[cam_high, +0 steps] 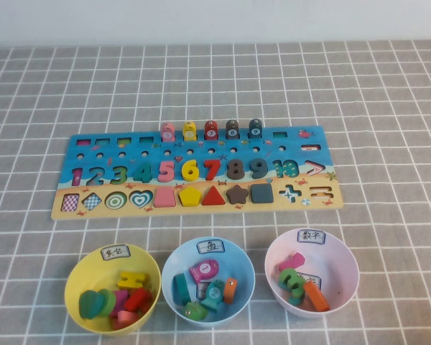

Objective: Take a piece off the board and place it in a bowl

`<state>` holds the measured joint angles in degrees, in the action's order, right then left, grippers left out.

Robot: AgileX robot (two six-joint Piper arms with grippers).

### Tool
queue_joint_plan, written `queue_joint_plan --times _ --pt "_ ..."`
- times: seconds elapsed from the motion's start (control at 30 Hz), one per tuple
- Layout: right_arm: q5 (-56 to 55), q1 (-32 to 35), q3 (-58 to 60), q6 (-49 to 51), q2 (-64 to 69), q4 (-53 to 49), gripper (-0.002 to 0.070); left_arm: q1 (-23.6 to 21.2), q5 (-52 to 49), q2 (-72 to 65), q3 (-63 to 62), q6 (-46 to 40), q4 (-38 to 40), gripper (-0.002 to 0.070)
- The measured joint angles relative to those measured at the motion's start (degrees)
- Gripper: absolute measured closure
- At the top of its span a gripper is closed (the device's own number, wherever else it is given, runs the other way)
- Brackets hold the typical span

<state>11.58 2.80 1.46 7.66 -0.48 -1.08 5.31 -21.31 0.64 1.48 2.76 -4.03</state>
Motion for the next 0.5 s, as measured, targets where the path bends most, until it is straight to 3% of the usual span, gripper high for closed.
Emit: queue_joint_plan --times 0.3,0.5 --pt "-1.7 0.0 0.0 0.0 0.0 -0.3 0.0694 0.0 0.0 0.0 0.0 0.0 0.0 0.0676" --pt "4.0 0.0 0.0 0.0 0.0 0.4 0.0694 0.0 0.0 0.0 0.0 0.0 0.0 0.0676"
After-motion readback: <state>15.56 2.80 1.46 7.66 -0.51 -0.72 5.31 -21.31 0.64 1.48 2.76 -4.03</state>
